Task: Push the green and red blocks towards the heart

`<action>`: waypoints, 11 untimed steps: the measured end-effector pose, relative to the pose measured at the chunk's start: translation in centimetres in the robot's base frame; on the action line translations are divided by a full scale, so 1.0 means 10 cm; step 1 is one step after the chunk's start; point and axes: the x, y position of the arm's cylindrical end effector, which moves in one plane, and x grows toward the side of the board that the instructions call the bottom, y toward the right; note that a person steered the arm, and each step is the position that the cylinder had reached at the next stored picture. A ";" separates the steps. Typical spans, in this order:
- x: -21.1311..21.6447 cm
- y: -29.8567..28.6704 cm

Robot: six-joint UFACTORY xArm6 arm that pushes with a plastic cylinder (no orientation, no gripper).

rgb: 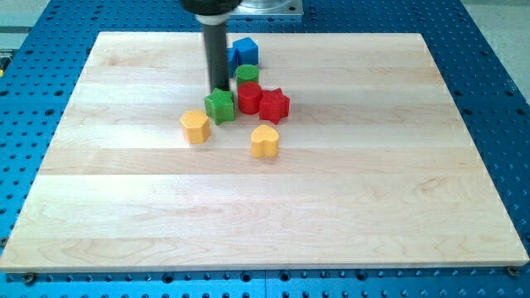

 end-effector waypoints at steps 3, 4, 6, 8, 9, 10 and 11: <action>0.58 0.47; 0.49 0.30; -0.31 0.77; -0.72 1.31; -0.37 1.35; 0.06 1.24; 0.32 2.15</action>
